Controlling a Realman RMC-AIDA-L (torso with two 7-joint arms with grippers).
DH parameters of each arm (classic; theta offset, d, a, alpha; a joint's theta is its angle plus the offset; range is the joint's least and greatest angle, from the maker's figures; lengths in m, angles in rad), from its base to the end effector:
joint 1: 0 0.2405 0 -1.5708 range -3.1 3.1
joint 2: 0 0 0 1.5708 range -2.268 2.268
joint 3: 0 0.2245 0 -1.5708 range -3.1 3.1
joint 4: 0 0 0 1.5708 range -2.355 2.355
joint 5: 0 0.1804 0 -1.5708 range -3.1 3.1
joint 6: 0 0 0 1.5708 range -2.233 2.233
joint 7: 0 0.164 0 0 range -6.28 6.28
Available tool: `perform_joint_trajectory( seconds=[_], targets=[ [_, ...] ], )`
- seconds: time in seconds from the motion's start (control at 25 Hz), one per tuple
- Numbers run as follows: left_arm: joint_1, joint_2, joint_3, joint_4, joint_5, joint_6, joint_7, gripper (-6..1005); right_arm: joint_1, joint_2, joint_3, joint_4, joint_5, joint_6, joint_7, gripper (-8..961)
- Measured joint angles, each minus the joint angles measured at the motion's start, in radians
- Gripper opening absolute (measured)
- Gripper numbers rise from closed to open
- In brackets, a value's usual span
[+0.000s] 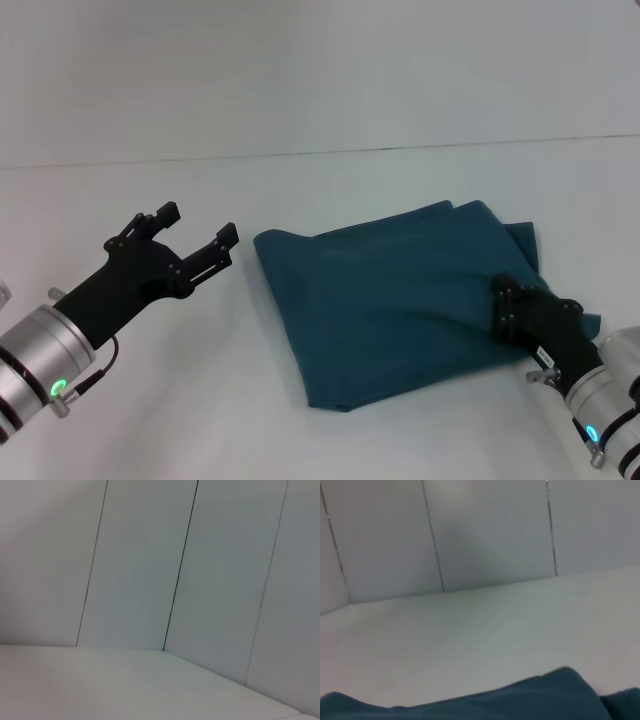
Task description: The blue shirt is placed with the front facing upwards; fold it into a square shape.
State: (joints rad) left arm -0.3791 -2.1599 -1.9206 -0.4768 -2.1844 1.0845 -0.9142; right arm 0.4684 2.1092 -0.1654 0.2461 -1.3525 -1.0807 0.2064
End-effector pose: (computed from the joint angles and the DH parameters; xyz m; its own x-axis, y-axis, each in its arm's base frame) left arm -0.2149 0.3236 -0.0277 0.6027 0.1567 0.7824 0.6811 -0.6119 -0.4021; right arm 0.2835 0.2936 -0.0540 0.6078 -0.2331 -0.7591 -0.7933 -0.2221 -0.5669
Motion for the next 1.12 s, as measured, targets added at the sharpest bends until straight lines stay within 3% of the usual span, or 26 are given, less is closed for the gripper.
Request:
perform_joint_trajectory(
  seconds=[0.16, 0.44, 0.52, 0.84, 0.96, 1.12],
  targets=[
    [0.001, 0.000, 0.000, 0.002, 0.000, 0.000, 0.000, 936, -0.004, -0.002, 0.018, 0.000, 0.001, 0.004, 0.003, 5],
    [0.002, 0.000, 0.012, 0.000, 0.000, 0.010, 0.003, 936, -0.050, -0.012, 0.010, -0.013, -0.011, -0.239, 0.009, 24],
    [-0.001, -0.003, 0.022, -0.002, 0.001, 0.013, 0.009, 935, -0.051, -0.014, 0.002, -0.022, -0.020, -0.251, 0.015, 30],
    [-0.010, -0.005, 0.019, -0.005, -0.001, 0.059, 0.025, 935, -0.045, -0.019, -0.082, -0.166, -0.270, -0.288, 0.117, 53],
    [-0.019, -0.001, 0.025, -0.007, 0.021, 0.087, 0.025, 935, -0.049, -0.024, -0.120, -0.287, -0.323, -0.331, 0.262, 61],
    [-0.032, 0.002, 0.026, -0.040, 0.092, 0.106, -0.005, 934, -0.057, -0.026, -0.195, -0.664, -0.467, -0.431, 0.716, 73]
  ],
)
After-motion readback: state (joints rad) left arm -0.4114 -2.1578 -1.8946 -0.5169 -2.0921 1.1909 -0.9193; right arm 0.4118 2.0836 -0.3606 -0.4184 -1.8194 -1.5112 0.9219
